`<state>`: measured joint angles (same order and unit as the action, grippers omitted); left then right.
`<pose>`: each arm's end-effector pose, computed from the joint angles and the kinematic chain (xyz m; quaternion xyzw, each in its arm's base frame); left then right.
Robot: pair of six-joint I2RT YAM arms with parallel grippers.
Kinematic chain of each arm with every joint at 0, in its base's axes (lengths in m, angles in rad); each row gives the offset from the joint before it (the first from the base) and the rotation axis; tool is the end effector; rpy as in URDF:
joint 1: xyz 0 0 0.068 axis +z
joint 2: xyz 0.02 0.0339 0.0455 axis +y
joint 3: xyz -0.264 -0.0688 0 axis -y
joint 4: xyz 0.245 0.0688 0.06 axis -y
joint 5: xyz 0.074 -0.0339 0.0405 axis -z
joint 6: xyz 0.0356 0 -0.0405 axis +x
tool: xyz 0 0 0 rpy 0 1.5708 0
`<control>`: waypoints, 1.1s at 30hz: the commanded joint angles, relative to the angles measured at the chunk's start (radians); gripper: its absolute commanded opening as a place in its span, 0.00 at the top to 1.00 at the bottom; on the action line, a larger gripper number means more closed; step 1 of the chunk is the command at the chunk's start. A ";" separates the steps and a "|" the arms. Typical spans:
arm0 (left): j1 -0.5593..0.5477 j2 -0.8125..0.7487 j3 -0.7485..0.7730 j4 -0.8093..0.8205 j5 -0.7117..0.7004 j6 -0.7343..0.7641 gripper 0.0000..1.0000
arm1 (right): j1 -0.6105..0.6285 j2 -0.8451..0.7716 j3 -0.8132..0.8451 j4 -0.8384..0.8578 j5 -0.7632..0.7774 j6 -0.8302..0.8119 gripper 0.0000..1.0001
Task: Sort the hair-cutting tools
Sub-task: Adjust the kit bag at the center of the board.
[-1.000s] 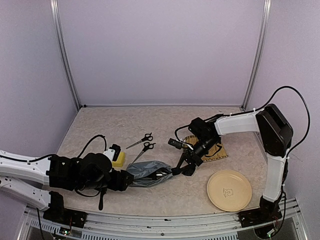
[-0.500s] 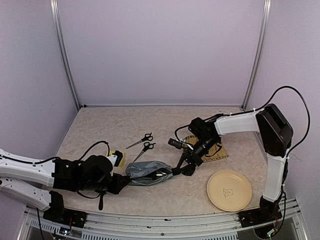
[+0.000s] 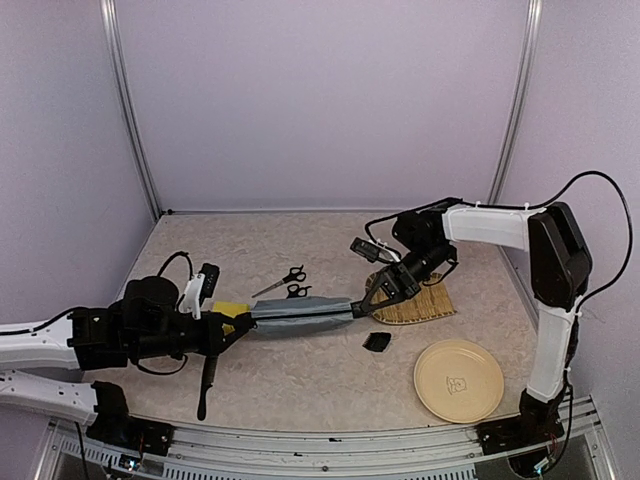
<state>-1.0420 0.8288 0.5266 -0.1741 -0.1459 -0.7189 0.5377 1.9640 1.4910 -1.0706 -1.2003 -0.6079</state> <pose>0.1005 -0.1618 0.2424 0.0996 0.8467 -0.3605 0.3785 0.2999 0.2175 0.2123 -0.4537 0.6893 0.5640 0.0310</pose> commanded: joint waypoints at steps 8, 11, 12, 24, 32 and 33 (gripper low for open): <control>0.026 0.180 0.091 -0.122 0.184 0.003 1.00 | -0.018 0.021 -0.041 -0.165 -0.063 -0.061 1.00; 0.045 0.216 0.097 -0.132 0.230 -0.011 1.00 | -0.016 0.015 -0.092 -0.096 -0.023 0.005 1.00; 0.053 0.229 0.100 -0.136 0.246 -0.013 1.00 | -0.016 0.022 -0.099 -0.082 -0.015 0.020 1.00; 0.159 0.303 0.182 -0.166 0.438 -0.020 1.00 | 0.010 0.069 -0.087 -0.103 0.022 0.036 0.96; 0.252 0.426 0.340 -0.308 0.425 0.100 0.57 | 0.002 0.165 0.114 -0.201 0.052 0.005 0.73; 0.252 0.427 0.383 -0.346 0.410 0.121 0.54 | -0.001 0.153 0.126 -0.221 0.060 -0.006 0.70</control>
<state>-0.7948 1.2533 0.7715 -0.4156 0.2802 -0.6811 0.5411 2.1387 1.5448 -1.2175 -1.1637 -0.5869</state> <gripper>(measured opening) 0.420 0.256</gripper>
